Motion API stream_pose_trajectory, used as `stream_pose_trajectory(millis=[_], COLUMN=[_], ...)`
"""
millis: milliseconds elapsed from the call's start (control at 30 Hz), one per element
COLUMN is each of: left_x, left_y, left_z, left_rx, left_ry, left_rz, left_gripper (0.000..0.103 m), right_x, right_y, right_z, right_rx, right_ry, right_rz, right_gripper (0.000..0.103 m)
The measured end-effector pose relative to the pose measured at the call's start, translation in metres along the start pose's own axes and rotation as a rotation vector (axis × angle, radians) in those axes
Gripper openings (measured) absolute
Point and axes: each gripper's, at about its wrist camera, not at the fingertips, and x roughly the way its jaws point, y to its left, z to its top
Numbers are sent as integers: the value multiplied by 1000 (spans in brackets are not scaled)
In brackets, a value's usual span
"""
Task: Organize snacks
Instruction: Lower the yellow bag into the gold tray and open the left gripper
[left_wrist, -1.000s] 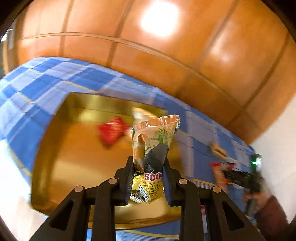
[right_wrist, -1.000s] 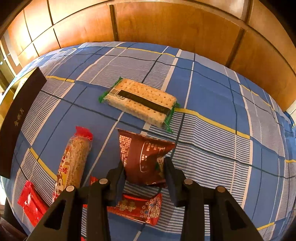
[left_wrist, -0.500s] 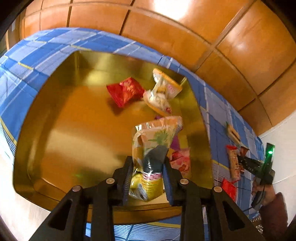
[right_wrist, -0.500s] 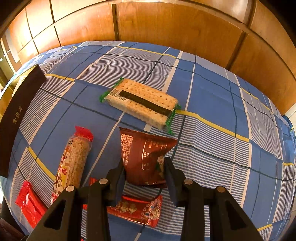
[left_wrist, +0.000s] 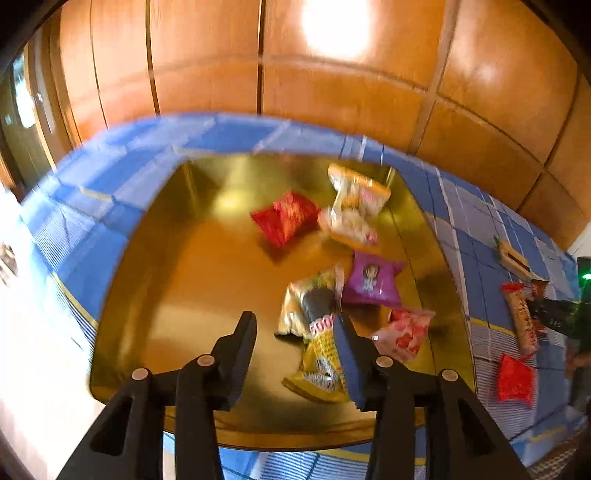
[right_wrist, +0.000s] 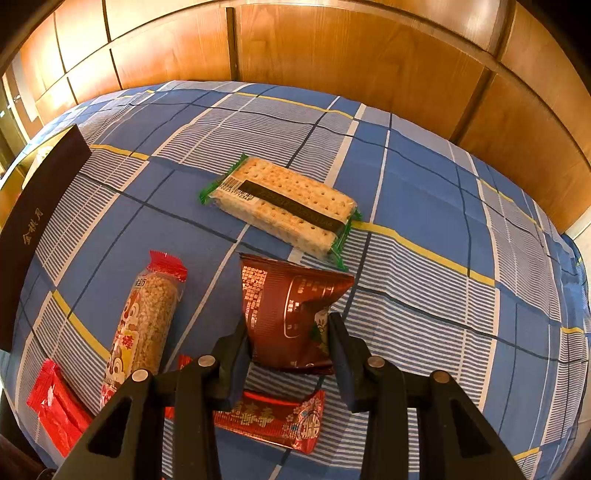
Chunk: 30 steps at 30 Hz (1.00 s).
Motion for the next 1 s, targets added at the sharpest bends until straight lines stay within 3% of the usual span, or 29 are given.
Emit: stream_pose_trajectory(millis=[167, 600, 1000], left_x=[-8, -9, -6], left_y=[-10, -25, -16], left_z=[-1, -9, -11], left_rx=[51, 87, 51], left_ry=[-38, -21, -6], left_rz=[20, 15, 7], left_gripper=[50, 56, 58], right_x=[0, -1, -2], right_y=[1, 5, 4], right_z=[0, 1, 0], right_rx=[-12, -41, -34], right_ry=[-5, -13, -19], right_rz=[-13, -40, -34], right_gripper=[39, 38, 38])
